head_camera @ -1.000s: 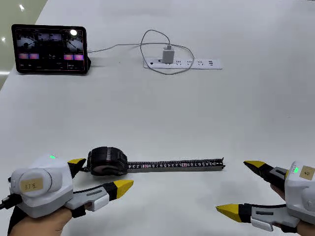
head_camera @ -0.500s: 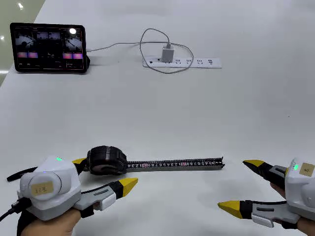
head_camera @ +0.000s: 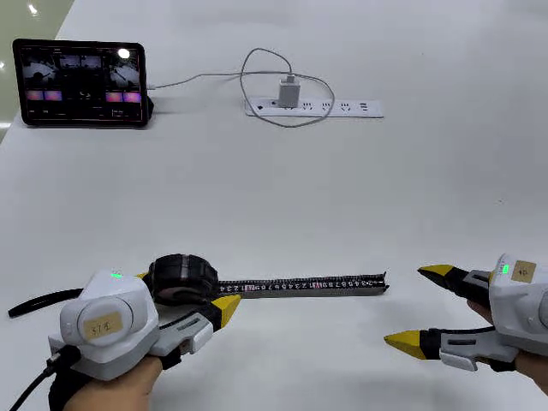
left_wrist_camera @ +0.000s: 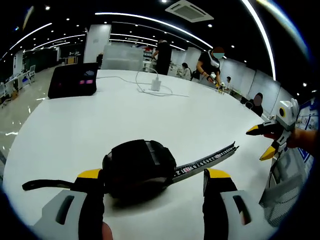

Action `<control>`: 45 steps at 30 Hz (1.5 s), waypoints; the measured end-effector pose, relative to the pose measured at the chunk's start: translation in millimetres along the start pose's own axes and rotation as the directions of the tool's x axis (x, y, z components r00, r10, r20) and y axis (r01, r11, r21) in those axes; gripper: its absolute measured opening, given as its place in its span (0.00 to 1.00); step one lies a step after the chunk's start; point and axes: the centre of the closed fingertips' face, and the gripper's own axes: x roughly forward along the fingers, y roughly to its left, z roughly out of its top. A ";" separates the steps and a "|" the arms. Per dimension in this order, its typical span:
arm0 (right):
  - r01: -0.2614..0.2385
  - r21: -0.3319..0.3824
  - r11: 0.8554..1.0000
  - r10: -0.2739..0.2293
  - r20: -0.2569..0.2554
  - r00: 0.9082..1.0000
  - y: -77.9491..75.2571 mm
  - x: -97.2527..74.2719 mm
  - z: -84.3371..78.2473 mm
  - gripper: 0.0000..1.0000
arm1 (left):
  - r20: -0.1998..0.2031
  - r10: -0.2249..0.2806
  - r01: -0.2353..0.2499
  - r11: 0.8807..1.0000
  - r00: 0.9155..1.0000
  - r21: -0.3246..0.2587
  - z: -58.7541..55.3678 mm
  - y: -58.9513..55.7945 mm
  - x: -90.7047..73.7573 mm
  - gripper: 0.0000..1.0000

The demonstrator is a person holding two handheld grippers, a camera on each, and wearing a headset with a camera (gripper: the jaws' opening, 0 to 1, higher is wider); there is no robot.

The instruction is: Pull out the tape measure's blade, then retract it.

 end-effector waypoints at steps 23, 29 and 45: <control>-0.080 -0.144 0.986 0.066 -0.101 0.993 -20.7 23.4 6.3 0.56 | -0.027 0.134 -0.136 0.988 0.991 -0.073 -1.4 15.4 11.4 0.67; -0.103 -0.164 0.981 0.082 -0.129 0.988 -23.1 27.7 4.8 0.54 | -0.030 0.148 -0.150 0.984 0.989 -0.099 -2.5 18.3 12.3 0.64; -0.153 -0.195 0.969 0.117 -0.184 0.976 -30.2 33.8 -3.7 0.51 | -0.037 0.147 -0.151 0.979 0.988 -0.136 -3.6 21.1 14.9 0.62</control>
